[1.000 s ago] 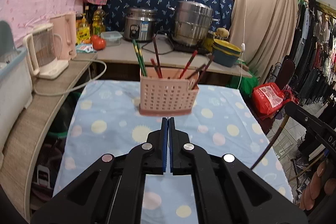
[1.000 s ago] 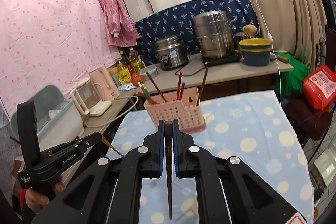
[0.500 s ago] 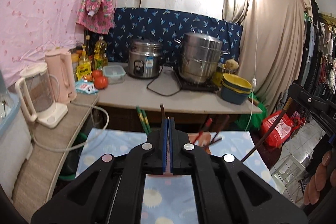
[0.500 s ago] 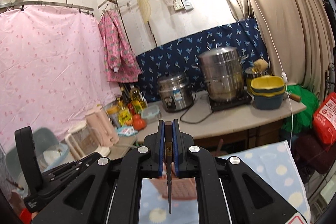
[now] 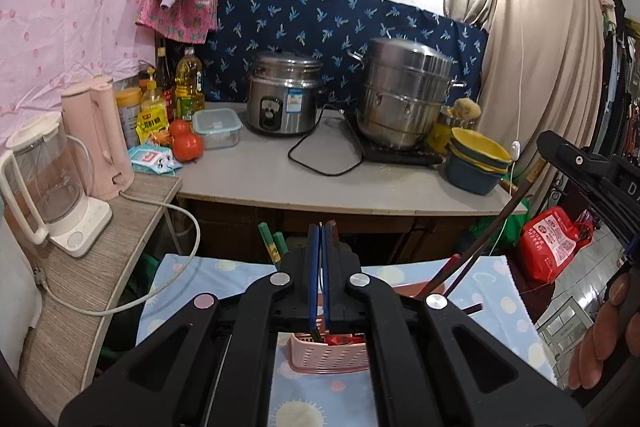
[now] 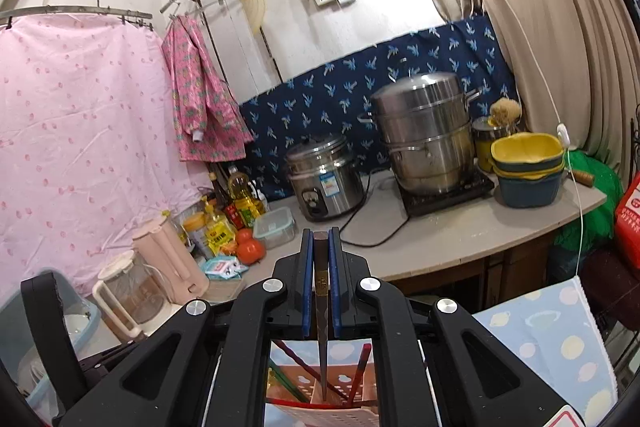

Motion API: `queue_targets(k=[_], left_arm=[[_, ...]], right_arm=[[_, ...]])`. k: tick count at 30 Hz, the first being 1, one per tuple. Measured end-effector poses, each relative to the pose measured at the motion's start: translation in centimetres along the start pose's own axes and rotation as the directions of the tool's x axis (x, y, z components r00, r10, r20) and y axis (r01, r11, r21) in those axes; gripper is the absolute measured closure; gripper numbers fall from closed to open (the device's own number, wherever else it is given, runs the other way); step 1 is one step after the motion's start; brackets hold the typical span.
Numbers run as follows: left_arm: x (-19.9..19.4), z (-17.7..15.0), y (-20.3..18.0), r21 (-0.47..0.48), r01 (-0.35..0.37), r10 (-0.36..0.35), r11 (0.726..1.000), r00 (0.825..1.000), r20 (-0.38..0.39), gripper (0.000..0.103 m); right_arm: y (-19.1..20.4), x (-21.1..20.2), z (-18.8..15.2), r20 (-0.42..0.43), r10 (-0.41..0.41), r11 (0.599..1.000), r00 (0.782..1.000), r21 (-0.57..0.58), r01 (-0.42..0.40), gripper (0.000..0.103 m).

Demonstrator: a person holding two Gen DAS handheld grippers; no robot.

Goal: Organize utensils
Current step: 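Lower the gold spoon and brown chopstick into the pink holder with both tools, then open both tools and withdraw them from the pink holder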

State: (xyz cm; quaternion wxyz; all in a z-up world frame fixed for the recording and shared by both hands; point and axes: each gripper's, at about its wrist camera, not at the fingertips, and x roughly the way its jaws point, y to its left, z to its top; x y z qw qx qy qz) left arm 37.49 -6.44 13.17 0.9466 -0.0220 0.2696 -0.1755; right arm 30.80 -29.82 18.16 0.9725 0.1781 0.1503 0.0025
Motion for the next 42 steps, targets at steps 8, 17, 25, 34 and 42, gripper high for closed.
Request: queue_targets(k=[8, 17, 25, 34, 42], left_arm=[[2.6, -1.9, 0.6, -0.024, -0.017, 0.016, 1.000, 0.999, -0.049, 0.083], [1.5, -3.0, 0.3, -0.001, -0.047, 0.047, 0.999, 0.998, -0.030, 0.069], [-1.9, -4.6, -0.7, 0.030, -0.088, 0.089, 0.996, 0.996, -0.025, 0.058], [-5.8, -8.7, -1.9, 0.055, -0.108, 0.112, 0.993, 0.991, -0.077, 0.056], [-8.1, -12.6, -2.8, 0.046, -0.102, 0.108, 0.994, 0.985, -0.133, 0.056]], right_arm=[[0.0, 2.8, -3.5, -0.087, -0.024, 0.999, 0.996, -0.043, 0.020, 0.081], [0.1, 0.6, -4.9, -0.090, -0.036, 0.996, 0.995, -0.079, 0.028, 0.070], [0.5, -3.3, -7.3, -0.130, -0.049, 0.994, 0.990, -0.100, 0.037, 0.062], [0.6, -8.2, -11.2, -0.210, -0.095, 0.990, 0.973, -0.125, 0.070, 0.062], [0.7, -12.0, -15.0, -0.268, -0.125, 0.984, 0.955, -0.159, 0.084, 0.062]])
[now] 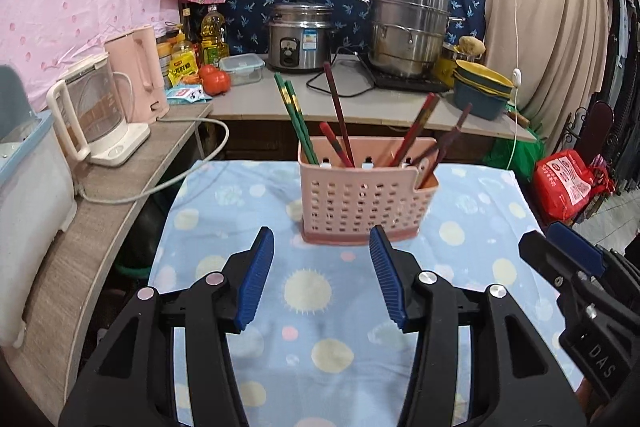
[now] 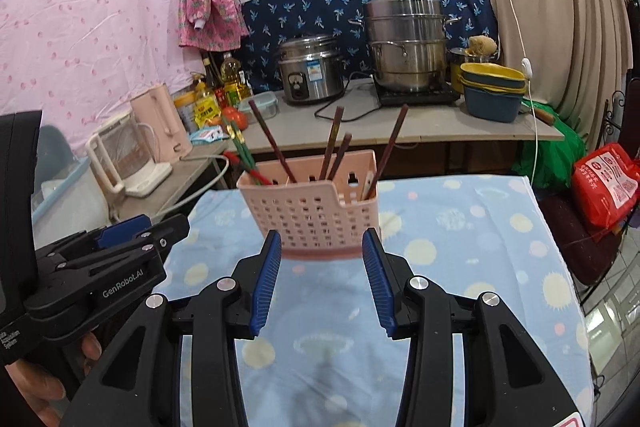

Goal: Organize utensils

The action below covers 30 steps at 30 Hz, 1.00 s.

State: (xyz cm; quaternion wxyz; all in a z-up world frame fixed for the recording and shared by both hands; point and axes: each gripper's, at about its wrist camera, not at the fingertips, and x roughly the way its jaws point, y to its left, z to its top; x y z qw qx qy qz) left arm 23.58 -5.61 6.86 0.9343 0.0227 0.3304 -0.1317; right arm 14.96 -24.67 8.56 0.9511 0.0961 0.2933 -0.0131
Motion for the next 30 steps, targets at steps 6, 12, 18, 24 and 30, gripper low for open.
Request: queue_targets(k=[6, 12, 18, 24, 30], left_arm=[[-1.0, -2.4, -0.8, -0.001, -0.006, 0.006, 1.000, 1.000, -0.026, 0.055], [-1.3, -4.1, -1.4, 0.006, -0.016, 0.016, 1.000, 0.999, -0.050, 0.049], [-1.5, -5.3, -1.6, 0.006, -0.020, 0.020, 1.000, 0.998, -0.067, 0.046], [-1.4, -6.1, -1.5, 0.001, -0.030, 0.030, 1.000, 0.996, -0.084, 0.044], [-1.3, -6.7, -1.4, -0.001, -0.040, 0.040, 0.999, 0.995, -0.097, 0.039]], right_arm=[[0.0, -1.2, -2.4, -0.050, -0.007, 1.000, 0.999, 0.004, 0.007, 0.062], [0.0, -1.9, -3.9, -0.081, -0.028, 1.000, 0.996, -0.010, 0.027, 0.062], [-0.1, -2.1, -4.9, -0.105, -0.049, 0.999, 0.993, -0.009, 0.048, 0.062], [-0.2, -2.0, -5.5, -0.129, -0.063, 0.998, 0.990, -0.010, 0.062, 0.062], [-0.1, -1.7, -6.0, -0.146, -0.079, 0.997, 0.986, -0.027, 0.075, 0.060]])
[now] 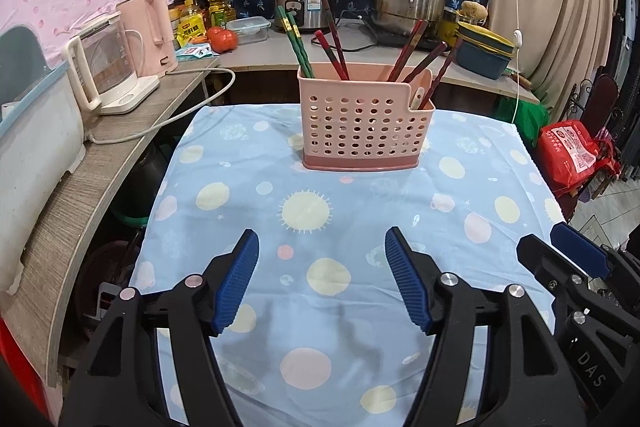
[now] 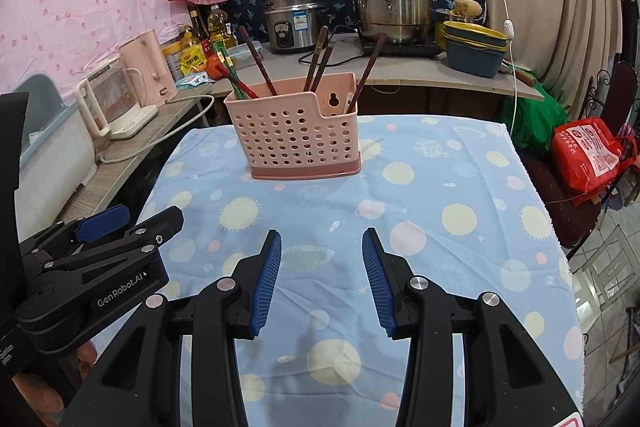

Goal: Organize utensils

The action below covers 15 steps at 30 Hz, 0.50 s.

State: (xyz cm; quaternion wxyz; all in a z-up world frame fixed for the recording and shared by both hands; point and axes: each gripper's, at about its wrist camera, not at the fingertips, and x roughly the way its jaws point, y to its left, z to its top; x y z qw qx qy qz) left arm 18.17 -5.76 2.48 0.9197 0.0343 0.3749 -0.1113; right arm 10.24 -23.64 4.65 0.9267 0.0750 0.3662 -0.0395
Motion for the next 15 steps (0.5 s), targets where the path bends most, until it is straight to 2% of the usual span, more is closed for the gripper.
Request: queue_targets(k=[6, 15], left_arm=[[0.22, -0.45, -0.10, 0.001, -0.006, 0.006, 1.000, 1.000, -0.009, 0.036], [0.23, -0.85, -0.19, 0.013, -0.024, 0.024, 1.000, 1.000, -0.006, 0.020]], right_arm=[[0.18, 0.25, -0.31, -0.009, -0.010, 1.000, 1.000, -0.011, 0.010, 0.053], [0.02, 0.42, -0.57, -0.012, -0.014, 1.000, 1.000, -0.004, 0.014, 0.043]])
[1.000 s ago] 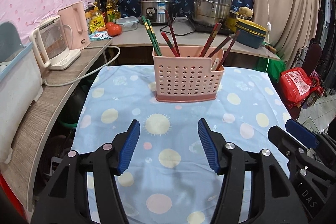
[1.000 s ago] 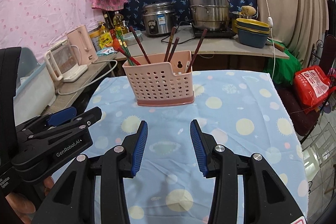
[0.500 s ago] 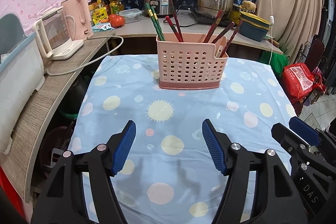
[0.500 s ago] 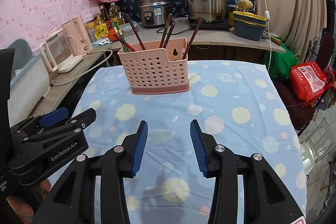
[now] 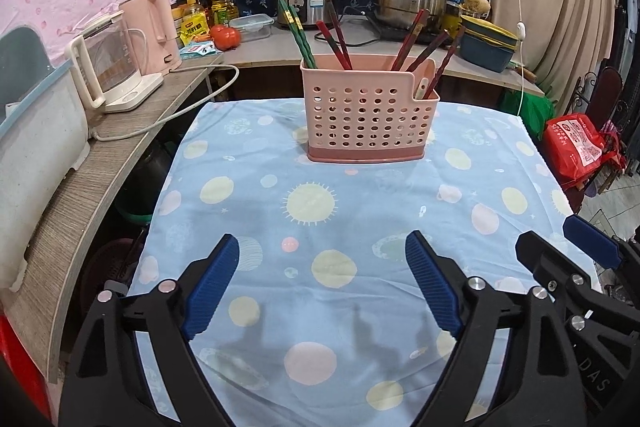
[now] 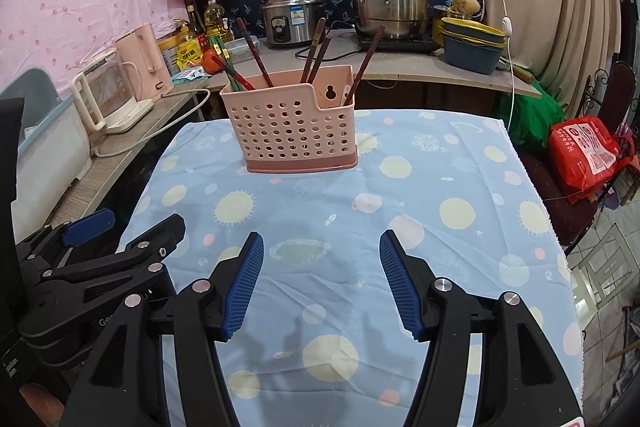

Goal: Organize utensils

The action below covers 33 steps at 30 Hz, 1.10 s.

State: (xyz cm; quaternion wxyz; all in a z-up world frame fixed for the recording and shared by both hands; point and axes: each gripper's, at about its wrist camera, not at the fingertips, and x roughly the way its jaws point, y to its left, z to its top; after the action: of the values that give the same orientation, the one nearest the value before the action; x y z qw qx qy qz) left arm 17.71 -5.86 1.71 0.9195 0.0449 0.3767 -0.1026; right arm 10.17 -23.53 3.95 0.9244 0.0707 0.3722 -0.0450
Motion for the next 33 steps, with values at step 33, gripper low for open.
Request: queue_targets(k=[33], left_arm=[[1.5, 0.0, 1.7, -0.043, -0.085, 0.084, 0.995, 0.996, -0.029, 0.008]], right_arm=[[-2.5, 1.2, -0.3, -0.020, -0.054, 0.997, 0.998, 0.051, 0.055, 0.006]])
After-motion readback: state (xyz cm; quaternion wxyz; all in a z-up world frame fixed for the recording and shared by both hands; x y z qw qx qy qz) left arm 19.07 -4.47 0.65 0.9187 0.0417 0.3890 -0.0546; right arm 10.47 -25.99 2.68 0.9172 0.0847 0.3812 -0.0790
